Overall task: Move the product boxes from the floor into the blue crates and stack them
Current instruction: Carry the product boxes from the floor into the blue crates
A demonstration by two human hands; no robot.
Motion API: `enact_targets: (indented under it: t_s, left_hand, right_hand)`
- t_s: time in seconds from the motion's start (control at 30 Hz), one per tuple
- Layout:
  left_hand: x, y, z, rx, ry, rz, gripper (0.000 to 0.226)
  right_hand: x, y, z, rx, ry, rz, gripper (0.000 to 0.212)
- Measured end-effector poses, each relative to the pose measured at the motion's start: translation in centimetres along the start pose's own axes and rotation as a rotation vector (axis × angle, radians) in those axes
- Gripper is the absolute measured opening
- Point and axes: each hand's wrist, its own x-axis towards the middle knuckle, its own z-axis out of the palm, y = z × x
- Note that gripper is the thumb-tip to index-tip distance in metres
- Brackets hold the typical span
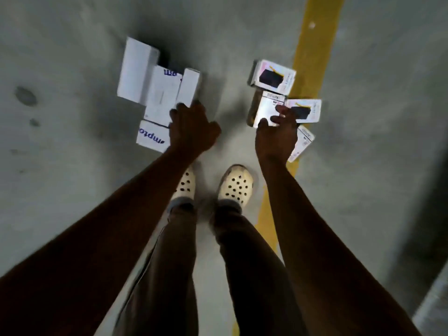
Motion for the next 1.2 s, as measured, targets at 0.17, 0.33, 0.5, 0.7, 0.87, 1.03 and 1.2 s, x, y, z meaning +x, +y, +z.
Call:
enact_targets:
  t_s: [0.17, 0.33, 0.5, 0.7, 0.87, 1.03, 1.2]
  left_hand:
    - [11.0, -3.2, 6.8, 0.039, 0.118, -0.166, 0.09]
    - [14.1, -6.6, 8.6, 0.061, 0.304, -0.182, 0.089]
    - [9.4, -6.7, 3.7, -0.018, 0.151, -0.187, 0.077]
    - [-4.2, -0.8, -9.6, -0.792, 0.167, -0.197, 0.046]
    - [-18.0, 5.0, -23.7, -0.922, 0.089, -0.066, 0.028]
    - [-32.3, 10.3, -34.9, -1.088, 0.074, 0.059, 0.017]
    - [-43.3, 14.0, -40.8, -1.197, 0.108, 0.152, 0.05]
  right_hand:
    - [7.6, 6.9, 9.1, -0.458, 0.042, 0.214, 0.081]
    - [10.1, 9.6, 10.2, -0.463, -0.021, 0.244, 0.109]
    - [4.0, 3.4, 5.2, 0.264, -0.124, 0.592, 0.086]
    - [-5.9, -9.1, -6.2, 0.651, -0.406, 0.812, 0.025]
    - [-13.3, -22.0, -18.2, 0.744, -0.452, 0.747, 0.03]
    - [-19.4, -34.7, -31.0, 0.793, -0.364, 0.511, 0.02]
    - [-26.8, -41.3, -41.3, 0.856, -0.295, 0.302, 0.046]
